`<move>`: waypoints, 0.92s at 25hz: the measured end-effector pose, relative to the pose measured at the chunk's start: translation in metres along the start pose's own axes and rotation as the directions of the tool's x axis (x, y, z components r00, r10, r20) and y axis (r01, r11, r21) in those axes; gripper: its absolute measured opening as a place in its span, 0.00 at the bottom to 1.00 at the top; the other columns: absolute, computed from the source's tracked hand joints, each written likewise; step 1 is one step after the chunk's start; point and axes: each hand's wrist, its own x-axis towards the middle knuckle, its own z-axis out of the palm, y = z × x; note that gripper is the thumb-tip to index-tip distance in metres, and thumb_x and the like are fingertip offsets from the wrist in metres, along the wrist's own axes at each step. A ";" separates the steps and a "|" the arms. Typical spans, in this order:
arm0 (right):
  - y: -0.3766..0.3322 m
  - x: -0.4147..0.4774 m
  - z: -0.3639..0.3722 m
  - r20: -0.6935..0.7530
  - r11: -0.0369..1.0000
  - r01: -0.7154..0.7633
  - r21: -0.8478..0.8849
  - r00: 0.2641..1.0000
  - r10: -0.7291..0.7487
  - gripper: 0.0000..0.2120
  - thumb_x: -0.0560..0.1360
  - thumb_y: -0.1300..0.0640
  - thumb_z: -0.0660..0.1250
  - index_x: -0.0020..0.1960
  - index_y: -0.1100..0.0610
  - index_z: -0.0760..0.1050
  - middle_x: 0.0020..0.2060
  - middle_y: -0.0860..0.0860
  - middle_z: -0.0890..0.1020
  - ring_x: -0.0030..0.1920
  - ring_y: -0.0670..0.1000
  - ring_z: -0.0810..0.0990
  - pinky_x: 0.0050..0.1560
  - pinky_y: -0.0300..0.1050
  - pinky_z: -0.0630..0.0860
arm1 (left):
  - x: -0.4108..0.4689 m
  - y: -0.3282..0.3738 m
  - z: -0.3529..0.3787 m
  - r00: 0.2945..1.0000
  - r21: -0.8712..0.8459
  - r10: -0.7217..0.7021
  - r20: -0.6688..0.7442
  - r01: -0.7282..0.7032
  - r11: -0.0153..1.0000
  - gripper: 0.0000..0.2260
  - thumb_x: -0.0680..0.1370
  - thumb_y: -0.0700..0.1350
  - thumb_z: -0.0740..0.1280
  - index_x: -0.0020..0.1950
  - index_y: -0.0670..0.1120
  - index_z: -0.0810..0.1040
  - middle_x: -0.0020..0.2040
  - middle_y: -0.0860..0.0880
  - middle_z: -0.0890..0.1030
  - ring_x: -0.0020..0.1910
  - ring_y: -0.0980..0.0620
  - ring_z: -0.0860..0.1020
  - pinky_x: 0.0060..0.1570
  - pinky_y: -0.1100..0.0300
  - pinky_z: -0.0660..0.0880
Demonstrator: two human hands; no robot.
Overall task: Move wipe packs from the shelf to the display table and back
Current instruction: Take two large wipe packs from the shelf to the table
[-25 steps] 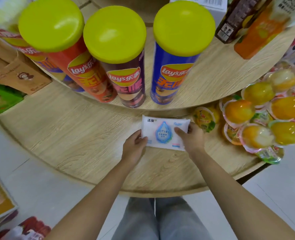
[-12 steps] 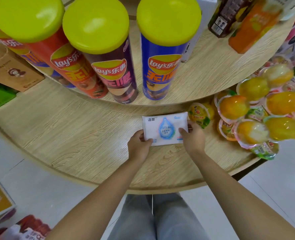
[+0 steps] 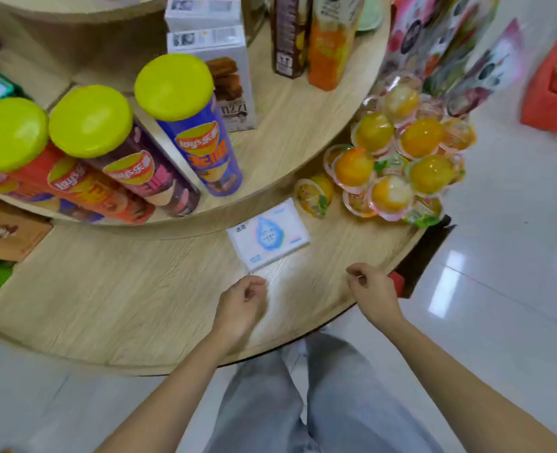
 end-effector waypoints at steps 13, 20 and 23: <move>0.193 -0.388 0.088 -0.150 0.387 -0.520 0.762 0.439 0.886 0.11 0.76 0.62 0.63 0.57 0.60 0.77 0.54 0.55 0.81 0.49 0.51 0.78 0.51 0.38 0.69 | -0.144 0.072 0.195 0.297 0.234 0.140 0.945 -0.908 0.347 0.12 0.77 0.38 0.64 0.60 0.42 0.78 0.56 0.46 0.82 0.56 0.49 0.79 0.53 0.64 0.69; 0.256 -0.532 0.151 0.043 0.022 -0.330 0.944 0.188 0.981 0.07 0.75 0.63 0.64 0.50 0.55 0.76 0.47 0.54 0.80 0.48 0.54 0.79 0.55 0.47 0.75 | -0.327 0.035 0.358 0.002 0.011 -0.060 0.998 -0.988 0.151 0.11 0.77 0.40 0.64 0.58 0.44 0.78 0.52 0.46 0.82 0.51 0.50 0.78 0.48 0.67 0.71; 0.307 -0.590 0.135 0.033 0.018 -0.294 0.956 0.167 0.985 0.07 0.75 0.62 0.63 0.52 0.56 0.77 0.47 0.54 0.80 0.48 0.54 0.79 0.54 0.46 0.74 | -0.404 0.000 0.405 -0.042 -0.020 -0.173 0.984 -0.992 0.126 0.10 0.78 0.39 0.62 0.58 0.43 0.77 0.47 0.48 0.78 0.47 0.51 0.75 0.34 0.79 0.67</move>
